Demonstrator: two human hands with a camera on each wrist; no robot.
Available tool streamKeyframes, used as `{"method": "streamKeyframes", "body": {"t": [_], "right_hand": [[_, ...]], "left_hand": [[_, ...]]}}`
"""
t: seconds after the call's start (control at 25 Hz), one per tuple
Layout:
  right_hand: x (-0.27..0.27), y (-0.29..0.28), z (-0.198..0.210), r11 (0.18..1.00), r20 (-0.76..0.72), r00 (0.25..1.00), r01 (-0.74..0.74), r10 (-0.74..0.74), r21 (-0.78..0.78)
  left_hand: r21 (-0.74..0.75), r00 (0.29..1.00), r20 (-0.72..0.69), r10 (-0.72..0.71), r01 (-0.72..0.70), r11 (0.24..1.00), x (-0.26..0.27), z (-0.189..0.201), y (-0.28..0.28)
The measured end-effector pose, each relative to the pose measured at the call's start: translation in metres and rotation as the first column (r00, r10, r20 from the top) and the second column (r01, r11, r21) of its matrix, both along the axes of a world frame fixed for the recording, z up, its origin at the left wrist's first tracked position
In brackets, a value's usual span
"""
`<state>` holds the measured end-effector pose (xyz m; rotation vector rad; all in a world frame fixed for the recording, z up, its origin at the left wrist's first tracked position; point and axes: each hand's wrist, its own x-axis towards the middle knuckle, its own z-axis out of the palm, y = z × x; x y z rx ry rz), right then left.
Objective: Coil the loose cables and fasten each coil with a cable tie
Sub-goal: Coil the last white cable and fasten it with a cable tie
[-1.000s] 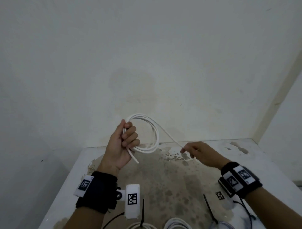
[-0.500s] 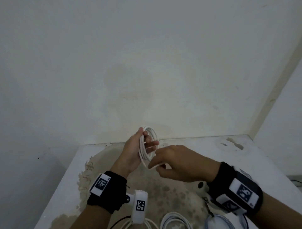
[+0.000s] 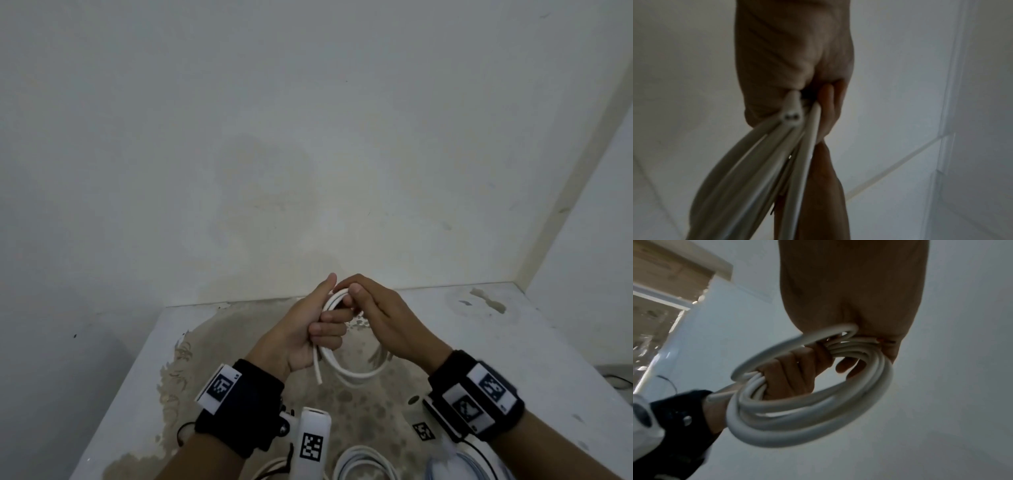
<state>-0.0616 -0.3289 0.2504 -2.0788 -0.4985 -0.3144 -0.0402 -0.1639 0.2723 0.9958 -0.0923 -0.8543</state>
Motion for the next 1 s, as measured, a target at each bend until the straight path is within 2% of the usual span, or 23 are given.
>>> {"method": "streamKeyframes", "body": {"t": [0.04, 0.12, 0.2, 0.28, 0.36, 0.48, 0.6, 0.72, 0.84, 0.92, 0.96, 1.0], "right_hand": [[0.001, 0.001, -0.004, 0.999, -0.014, 1.000, 0.025, -0.024, 0.025], [0.007, -0.002, -0.013, 0.985, 0.017, 0.986, 0.164, -0.165, 0.062], [0.012, -0.003, -0.020, 0.927, -0.036, 0.948, 0.318, -0.318, 0.199], [0.010, 0.002, -0.031, 0.890, -0.109, 0.934, 0.357, -0.340, 0.284], [0.002, 0.012, -0.042, 0.888, -0.117, 0.940, 0.341, -0.321, 0.307], [-0.012, 0.030, -0.051, 0.866, -0.064, 0.928, 0.365, -0.366, 0.341], [-0.014, 0.036, -0.060, 0.830, -0.027, 0.912, 0.385, -0.410, 0.404], [-0.007, 0.036, -0.056, 0.873, -0.016, 0.946, 0.307, -0.325, 0.378], [0.002, 0.045, -0.050, 0.928, -0.040, 0.978, 0.207, -0.205, 0.311], [0.006, 0.057, -0.045, 0.950, -0.132, 0.989, 0.108, -0.072, 0.292], [0.007, 0.064, -0.042, 0.953, -0.219, 0.975, 0.030, 0.039, 0.301], [0.010, 0.070, -0.040, 0.937, -0.341, 0.923, -0.051, 0.177, 0.347]], "left_hand": [[0.027, 0.999, 0.007, 0.033, -0.033, 0.999, 0.001, -0.001, -0.002], [0.117, 0.984, 0.083, 0.155, -0.164, 0.979, 0.000, -0.005, -0.006], [0.194, 0.943, 0.208, 0.262, -0.302, 0.933, -0.005, -0.009, -0.011], [0.237, 0.899, 0.306, 0.313, -0.390, 0.890, -0.009, -0.011, -0.013], [0.237, 0.891, 0.297, 0.343, -0.417, 0.878, -0.007, -0.011, -0.011], [0.260, 0.910, 0.269, 0.315, -0.383, 0.886, -0.005, -0.010, -0.007], [0.348, 0.879, 0.425, 0.219, -0.381, 0.857, -0.006, -0.012, -0.005], [0.363, 0.862, 0.490, 0.134, -0.342, 0.867, 0.002, -0.015, 0.014], [0.363, 0.907, 0.412, 0.091, -0.255, 0.896, 0.007, -0.020, 0.046], [0.369, 0.928, 0.358, 0.106, -0.245, 0.896, 0.006, -0.022, 0.068], [0.380, 0.933, 0.343, 0.110, -0.245, 0.892, 0.006, -0.024, 0.079], [0.402, 0.934, 0.342, 0.106, -0.247, 0.882, 0.006, -0.026, 0.091]]}}
